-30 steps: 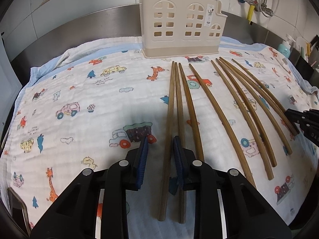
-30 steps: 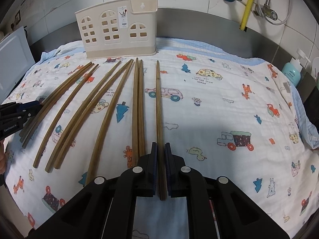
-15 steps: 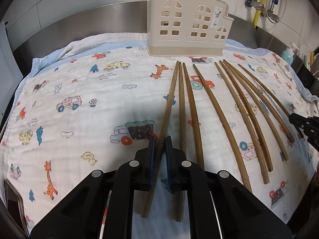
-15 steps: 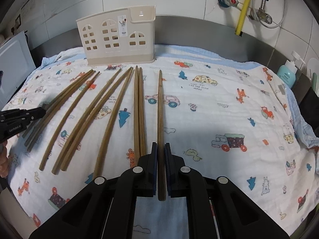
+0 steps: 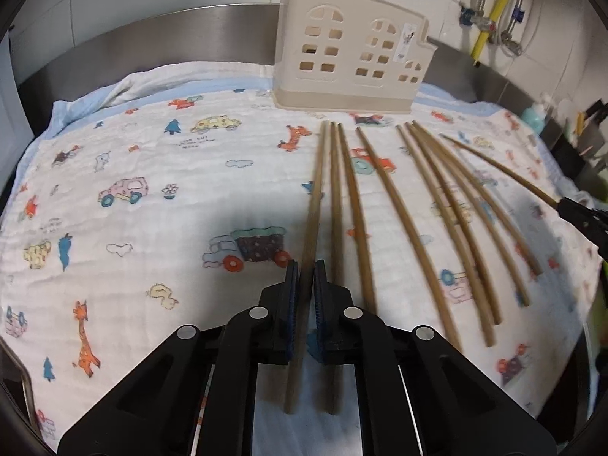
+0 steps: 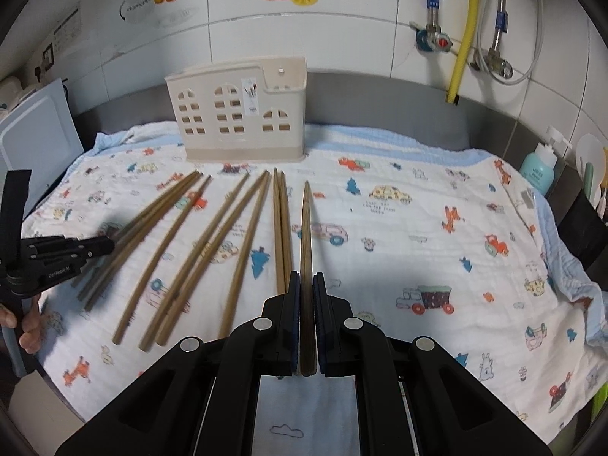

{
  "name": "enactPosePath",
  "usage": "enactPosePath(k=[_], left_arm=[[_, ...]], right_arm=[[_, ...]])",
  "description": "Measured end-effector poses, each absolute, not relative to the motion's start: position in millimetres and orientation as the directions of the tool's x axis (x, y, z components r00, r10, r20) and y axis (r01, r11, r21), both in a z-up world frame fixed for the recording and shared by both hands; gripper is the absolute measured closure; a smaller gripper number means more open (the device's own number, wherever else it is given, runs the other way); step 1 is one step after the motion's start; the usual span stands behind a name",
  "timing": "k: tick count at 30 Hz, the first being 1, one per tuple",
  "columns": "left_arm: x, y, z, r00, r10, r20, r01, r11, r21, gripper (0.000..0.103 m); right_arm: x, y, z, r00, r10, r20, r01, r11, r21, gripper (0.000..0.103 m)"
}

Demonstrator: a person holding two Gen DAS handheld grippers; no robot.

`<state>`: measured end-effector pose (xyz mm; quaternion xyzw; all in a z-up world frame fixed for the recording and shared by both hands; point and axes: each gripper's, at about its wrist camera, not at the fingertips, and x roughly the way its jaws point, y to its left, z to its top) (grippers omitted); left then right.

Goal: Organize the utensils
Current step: 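Lift the chopstick with the right tool and carry it toward the cream holder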

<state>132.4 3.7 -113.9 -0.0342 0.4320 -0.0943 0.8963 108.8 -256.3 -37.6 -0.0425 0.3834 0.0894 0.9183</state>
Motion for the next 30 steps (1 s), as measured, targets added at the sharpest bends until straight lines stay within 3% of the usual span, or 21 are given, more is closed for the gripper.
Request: enactPosePath(k=[13, 18, 21, 25, 30], left_arm=[[120, 5, -73, 0.685, -0.250, -0.685, 0.187, 0.968, -0.166, 0.097], [119, 8, -81, 0.656, -0.228, -0.720, 0.186, 0.973, -0.138, 0.097], [116, 12, -93, 0.629, -0.236, -0.741, 0.179, 0.971, -0.158, 0.094], [114, 10, -107, 0.608, -0.217, -0.763, 0.167, 0.975, -0.145, 0.079], [114, 11, -117, 0.603, -0.204, -0.772, 0.150, 0.979, -0.142, 0.080]], right_arm=[[111, -251, 10, 0.744, 0.179, -0.644, -0.228, 0.974, 0.007, 0.096], [112, -248, 15, 0.749, 0.185, -0.637, -0.241, 0.971, -0.001, 0.096], [113, -247, 16, 0.750, 0.188, -0.634, -0.241, 0.970, 0.001, 0.096], [115, -244, 17, 0.753, 0.187, -0.631, -0.244, 0.970, -0.004, 0.096], [116, -243, 21, 0.761, 0.185, -0.622, -0.244, 0.970, -0.010, 0.096]])
